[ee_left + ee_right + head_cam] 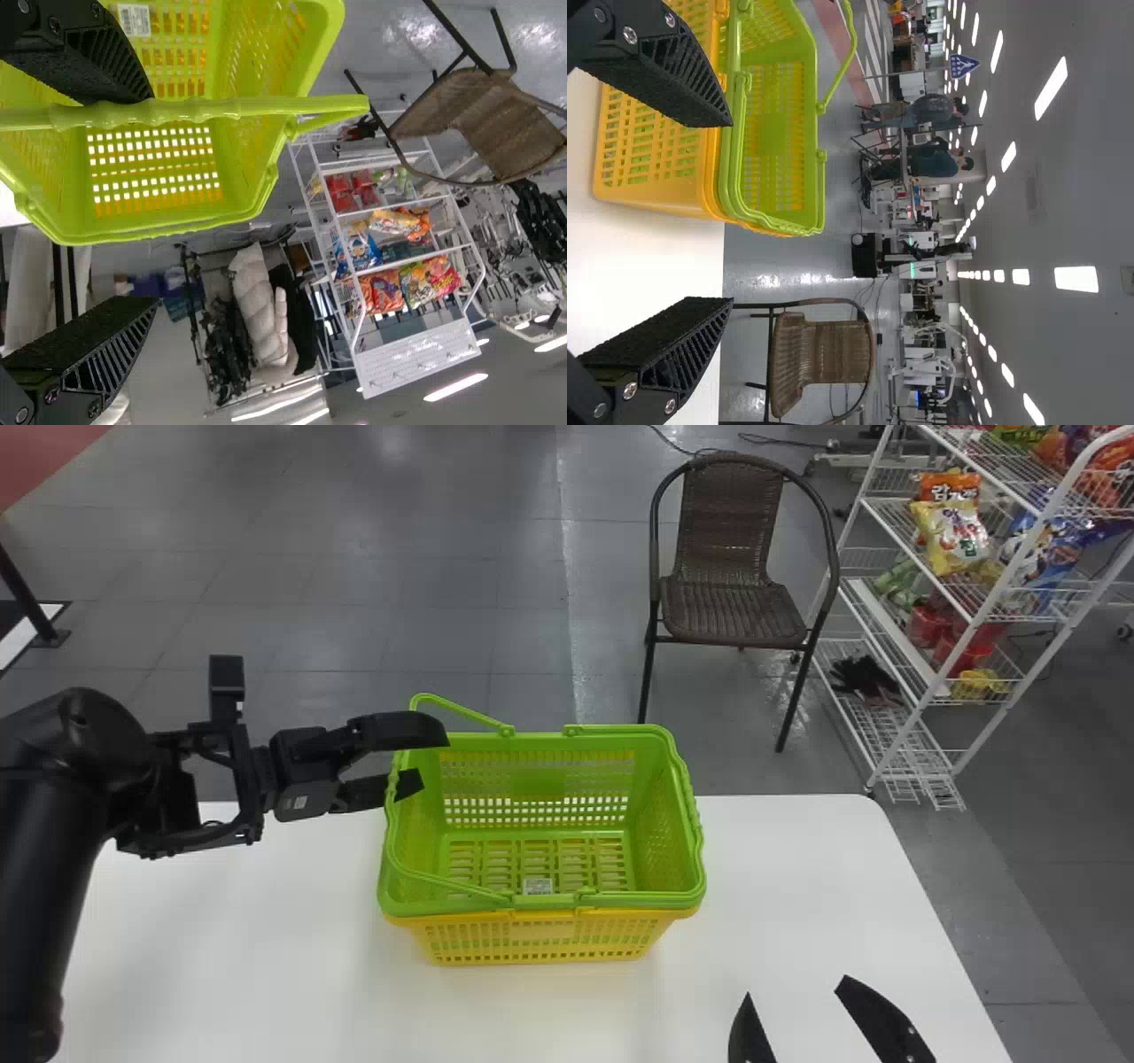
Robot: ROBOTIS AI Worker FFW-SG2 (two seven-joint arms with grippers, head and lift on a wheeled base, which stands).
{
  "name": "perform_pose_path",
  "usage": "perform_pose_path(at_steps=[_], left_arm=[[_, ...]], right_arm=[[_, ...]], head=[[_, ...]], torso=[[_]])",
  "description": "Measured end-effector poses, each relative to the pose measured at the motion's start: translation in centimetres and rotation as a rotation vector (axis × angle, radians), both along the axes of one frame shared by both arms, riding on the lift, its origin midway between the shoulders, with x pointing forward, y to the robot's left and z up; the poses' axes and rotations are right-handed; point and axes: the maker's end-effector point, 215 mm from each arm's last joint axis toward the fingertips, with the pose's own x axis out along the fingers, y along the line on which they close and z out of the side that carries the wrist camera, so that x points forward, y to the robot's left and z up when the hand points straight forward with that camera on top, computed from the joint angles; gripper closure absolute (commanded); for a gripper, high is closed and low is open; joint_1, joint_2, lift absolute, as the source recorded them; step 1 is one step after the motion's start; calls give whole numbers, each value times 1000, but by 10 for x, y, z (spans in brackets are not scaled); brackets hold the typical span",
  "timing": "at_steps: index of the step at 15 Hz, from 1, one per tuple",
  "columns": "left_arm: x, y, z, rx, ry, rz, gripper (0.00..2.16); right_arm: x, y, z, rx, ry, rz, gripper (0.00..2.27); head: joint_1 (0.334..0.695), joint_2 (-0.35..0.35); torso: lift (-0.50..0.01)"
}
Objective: Grasp handle with right gripper to insert into left gripper then lift and swing left to center
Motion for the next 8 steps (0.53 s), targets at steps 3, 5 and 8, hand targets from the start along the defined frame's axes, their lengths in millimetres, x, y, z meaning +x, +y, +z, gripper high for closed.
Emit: perform_pose_path(at_steps=[3,5,8], left_arm=[[-4,-16,9,-22,7,-41,80],[-6,-25,15,-45,16,-68,80],[-14,-42,17,-51,38,-113,80]], right_arm=[[1,-10,1,-2,-6,-17,107],[2,-15,1,-6,-7,-25,107],[10,-29,4,-19,-20,-47,103]], head=[[695,-110],[695,-136],[695,-162]], torso=[[0],[0],[0]])
